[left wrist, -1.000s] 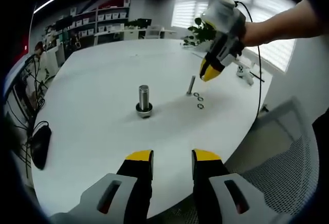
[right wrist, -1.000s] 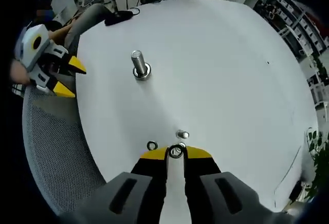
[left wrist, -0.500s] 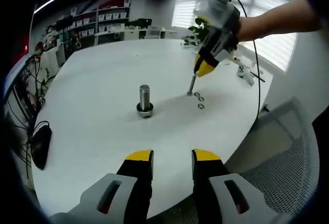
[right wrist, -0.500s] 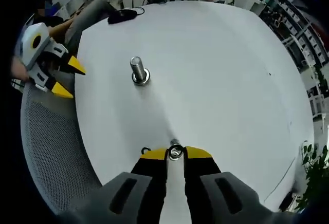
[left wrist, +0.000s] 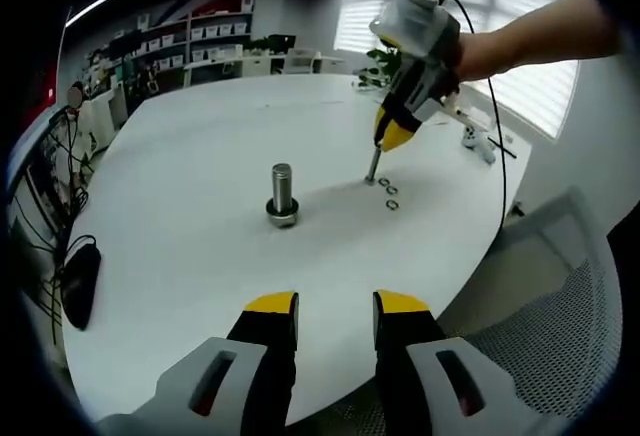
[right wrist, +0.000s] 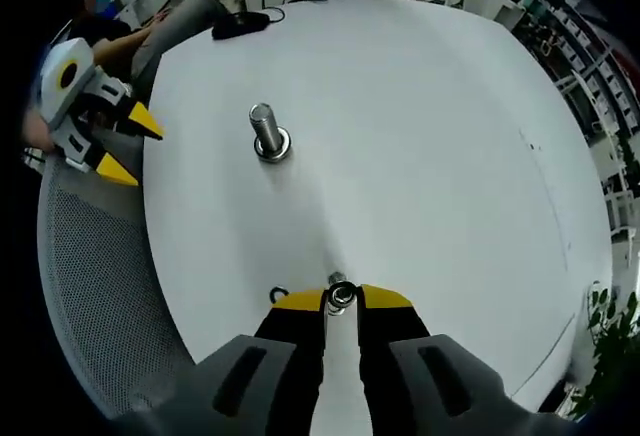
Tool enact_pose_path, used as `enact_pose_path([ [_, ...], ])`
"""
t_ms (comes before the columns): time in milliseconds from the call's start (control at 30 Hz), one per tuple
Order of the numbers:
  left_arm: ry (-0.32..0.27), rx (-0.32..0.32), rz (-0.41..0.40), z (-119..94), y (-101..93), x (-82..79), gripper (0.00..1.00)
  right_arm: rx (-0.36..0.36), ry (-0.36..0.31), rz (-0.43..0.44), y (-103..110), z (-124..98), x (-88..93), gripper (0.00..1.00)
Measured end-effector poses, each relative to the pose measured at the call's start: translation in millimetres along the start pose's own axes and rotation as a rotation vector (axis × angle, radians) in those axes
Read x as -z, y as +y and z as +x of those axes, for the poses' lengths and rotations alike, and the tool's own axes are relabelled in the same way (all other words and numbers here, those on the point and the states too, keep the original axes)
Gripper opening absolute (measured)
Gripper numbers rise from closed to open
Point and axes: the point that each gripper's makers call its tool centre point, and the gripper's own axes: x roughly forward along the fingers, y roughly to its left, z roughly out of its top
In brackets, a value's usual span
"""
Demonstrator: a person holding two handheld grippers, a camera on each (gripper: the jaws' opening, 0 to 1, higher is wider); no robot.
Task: Place the washer onto the threaded stud by aligning its center hole with the stud, sliding it down to the base, and recovering from edge contact or off-axis alignment until the washer reaches the visible bottom stop.
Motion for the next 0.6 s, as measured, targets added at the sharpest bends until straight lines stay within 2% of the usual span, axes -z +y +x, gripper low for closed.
enact_pose_path([
  [600, 0.013, -0.011, -0.010, 0, 2.3, 2.5, 0.28, -0.042, 0.035, -0.023, -3, 25, 6.5, 0.13],
])
